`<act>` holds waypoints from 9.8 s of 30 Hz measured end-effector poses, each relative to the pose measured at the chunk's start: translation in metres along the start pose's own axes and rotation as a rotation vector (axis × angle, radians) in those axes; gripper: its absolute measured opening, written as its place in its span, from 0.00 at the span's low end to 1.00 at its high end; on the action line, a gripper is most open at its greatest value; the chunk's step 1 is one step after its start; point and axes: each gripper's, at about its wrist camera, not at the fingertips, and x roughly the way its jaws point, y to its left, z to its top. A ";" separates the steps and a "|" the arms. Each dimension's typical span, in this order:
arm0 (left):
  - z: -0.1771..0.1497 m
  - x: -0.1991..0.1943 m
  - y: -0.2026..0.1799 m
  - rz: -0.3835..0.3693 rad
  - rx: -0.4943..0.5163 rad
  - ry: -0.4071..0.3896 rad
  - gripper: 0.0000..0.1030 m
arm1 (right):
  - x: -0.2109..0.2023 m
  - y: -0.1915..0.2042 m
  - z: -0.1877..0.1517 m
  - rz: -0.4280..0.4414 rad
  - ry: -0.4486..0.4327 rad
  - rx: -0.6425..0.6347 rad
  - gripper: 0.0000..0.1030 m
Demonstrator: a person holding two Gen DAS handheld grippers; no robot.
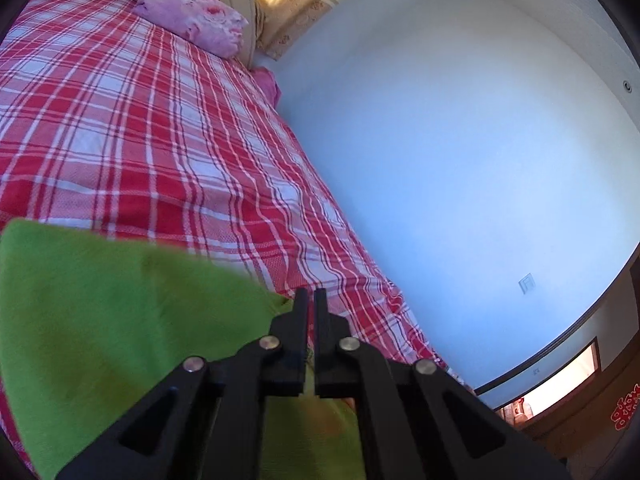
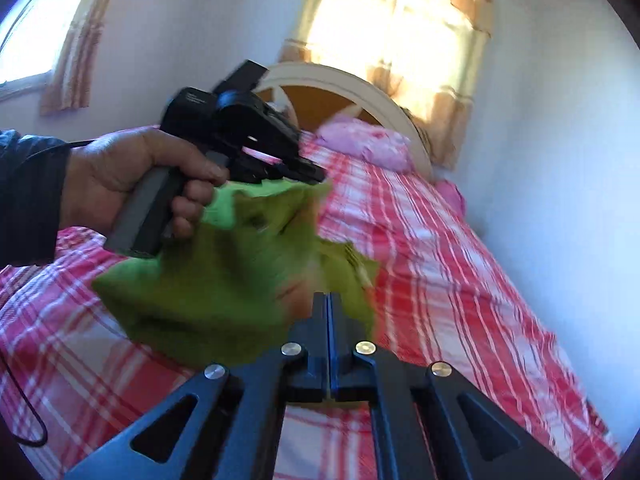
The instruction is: Fold small clothes
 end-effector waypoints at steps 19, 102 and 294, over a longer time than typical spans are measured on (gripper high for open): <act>-0.076 -0.119 -0.029 0.384 0.341 -0.154 0.92 | 0.064 -0.061 0.041 0.529 0.133 0.354 0.87; -0.119 -0.057 0.032 0.510 0.165 0.037 1.00 | 0.131 -0.005 0.023 0.377 0.291 0.083 0.70; -0.335 -0.443 -0.061 0.869 0.172 -0.519 0.99 | -0.176 0.283 0.037 0.477 -0.225 -0.186 0.80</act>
